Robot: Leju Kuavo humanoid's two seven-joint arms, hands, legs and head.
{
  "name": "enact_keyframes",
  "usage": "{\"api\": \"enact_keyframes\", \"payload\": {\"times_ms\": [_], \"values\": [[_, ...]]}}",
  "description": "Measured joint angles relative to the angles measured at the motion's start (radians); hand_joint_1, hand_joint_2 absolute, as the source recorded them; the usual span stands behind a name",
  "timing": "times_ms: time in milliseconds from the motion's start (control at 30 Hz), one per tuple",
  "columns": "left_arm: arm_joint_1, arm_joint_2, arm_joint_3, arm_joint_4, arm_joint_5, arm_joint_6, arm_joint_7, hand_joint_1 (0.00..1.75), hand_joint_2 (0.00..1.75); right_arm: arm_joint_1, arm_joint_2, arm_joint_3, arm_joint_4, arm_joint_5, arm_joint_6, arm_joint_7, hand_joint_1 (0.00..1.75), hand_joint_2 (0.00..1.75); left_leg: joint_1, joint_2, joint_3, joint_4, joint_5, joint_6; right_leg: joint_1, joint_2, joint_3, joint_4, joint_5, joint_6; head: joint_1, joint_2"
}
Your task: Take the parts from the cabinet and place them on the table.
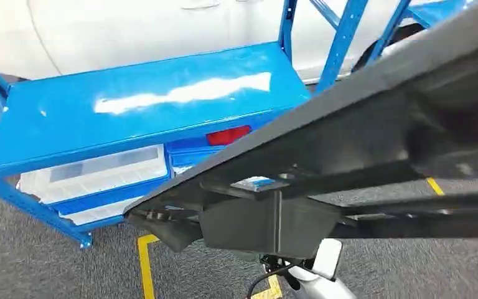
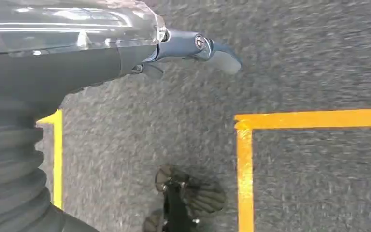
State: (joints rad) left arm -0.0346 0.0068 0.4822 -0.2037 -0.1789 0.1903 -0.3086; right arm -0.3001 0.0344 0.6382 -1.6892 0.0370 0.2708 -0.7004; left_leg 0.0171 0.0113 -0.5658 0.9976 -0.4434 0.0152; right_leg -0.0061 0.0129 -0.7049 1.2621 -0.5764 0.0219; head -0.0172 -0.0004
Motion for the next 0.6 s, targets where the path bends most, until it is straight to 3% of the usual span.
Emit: {"api": "enact_keyframes", "payload": {"times_ms": [33,67,100,167,200,233,333,367,400,433,467,533,567,600], "values": [[0.000,0.003,0.001,0.000,-0.005,0.007,-0.002,0.00,1.75,0.001,-0.003,0.000,-0.003,0.002,-0.003,0.000,1.75,1.75,-0.001,0.012,-0.001,0.000,0.000,0.000,0.000,-0.002,-0.028,0.057,-0.017,0.001,0.000,0.000],[0.000,0.005,0.002,0.000,-0.013,0.015,-0.005,0.00,1.75,0.002,-0.005,0.000,-0.005,0.003,-0.005,0.000,1.75,1.75,-0.001,0.023,-0.001,0.000,0.000,0.000,0.000,-0.004,-0.035,0.070,-0.009,0.000,0.000,0.000],[-0.002,0.007,0.002,0.000,-0.021,0.027,-0.010,0.00,1.75,0.003,-0.007,0.000,-0.006,0.003,-0.005,0.000,1.75,1.75,-0.001,0.034,0.000,0.000,-0.001,0.000,0.000,-0.006,-0.017,0.034,0.021,-0.002,0.000,0.000],[-0.008,0.007,0.002,0.000,-0.026,0.029,-0.027,0.00,1.75,0.002,-0.008,0.000,-0.014,0.013,-0.013,0.001,1.75,1.75,-0.004,0.052,0.004,0.000,-0.002,-0.003,0.003,-0.030,0.081,-0.151,0.108,-0.013,0.000,0.000],[-0.010,0.008,0.003,0.000,-0.028,0.021,-0.034,0.00,1.75,0.000,-0.008,0.001,-0.018,0.021,-0.021,0.002,1.75,1.75,-0.006,0.059,0.007,0.000,-0.004,-0.005,0.007,-0.065,0.125,-0.228,0.129,-0.021,0.000,0.000],[-0.010,0.009,0.005,0.000,-0.031,0.019,-0.039,0.00,1.75,-0.005,-0.008,0.002,-0.020,0.026,-0.024,0.004,1.75,1.75,-0.015,0.066,0.006,0.006,-0.008,-0.011,0.020,-0.094,0.131,-0.252,0.117,-0.030,0.000,0.000],[-0.014,0.016,0.007,0.000,-0.034,0.021,-0.046,0.00,1.75,-0.004,-0.008,0.002,-0.021,0.027,-0.029,0.007,1.75,1.75,-0.013,0.091,0.011,0.001,-0.007,-0.025,0.020,-0.055,0.122,-0.251,0.124,-0.040,0.000,0.000],[-0.016,0.016,0.007,-0.001,-0.036,0.020,-0.048,0.00,1.75,-0.005,-0.008,0.003,-0.022,0.027,-0.030,0.014,1.75,1.75,-0.013,0.101,0.015,0.001,-0.010,-0.032,0.016,-0.044,0.125,-0.259,0.130,-0.049,0.000,0.000],[-0.018,0.017,0.008,-0.001,-0.036,0.015,-0.050,0.00,1.75,-0.005,-0.008,0.005,-0.024,0.027,-0.034,0.020,1.75,1.75,-0.007,0.071,0.010,0.016,-0.026,-0.039,0.010,-0.036,0.130,-0.264,0.135,-0.053,0.000,0.000],[-0.017,0.017,0.010,-0.001,-0.037,0.008,-0.051,0.00,1.75,-0.008,-0.007,0.006,-0.024,0.026,-0.036,0.024,1.75,1.75,-0.006,0.037,-0.009,0.062,-0.062,-0.042,0.007,-0.027,0.128,-0.264,0.138,-0.058,0.000,0.000],[-0.016,0.020,0.012,-0.001,-0.043,0.002,-0.051,0.00,1.75,-0.008,-0.005,0.008,-0.024,0.025,-0.037,0.024,1.75,1.75,-0.005,0.015,-0.044,0.141,-0.105,-0.045,0.007,-0.018,0.126,-0.264,0.139,-0.060,0.000,0.000],[-0.011,0.024,0.013,-0.001,-0.048,-0.006,-0.052,0.00,1.75,-0.005,-0.005,0.009,-0.024,0.024,-0.039,0.031,1.75,1.75,-0.005,0.001,-0.115,0.296,-0.167,-0.050,0.009,0.007,0.123,-0.263,0.140,-0.062,0.000,0.000],[-0.008,0.025,0.013,-0.001,-0.052,-0.011,-0.054,0.00,1.75,-0.003,-0.005,0.009,-0.022,0.024,-0.039,0.034,1.75,1.75,-0.005,-0.001,-0.129,0.322,-0.163,-0.050,0.010,0.020,0.123,-0.263,0.140,-0.062,0.000,0.000],[-0.008,0.025,0.013,-0.001,-0.054,-0.016,-0.055,0.00,1.75,-0.003,-0.006,0.009,-0.021,0.023,-0.039,0.035,1.75,1.75,-0.005,-0.001,-0.119,0.299,-0.138,-0.048,0.010,0.033,0.125,-0.261,0.140,-0.062,0.000,0.000]]}}
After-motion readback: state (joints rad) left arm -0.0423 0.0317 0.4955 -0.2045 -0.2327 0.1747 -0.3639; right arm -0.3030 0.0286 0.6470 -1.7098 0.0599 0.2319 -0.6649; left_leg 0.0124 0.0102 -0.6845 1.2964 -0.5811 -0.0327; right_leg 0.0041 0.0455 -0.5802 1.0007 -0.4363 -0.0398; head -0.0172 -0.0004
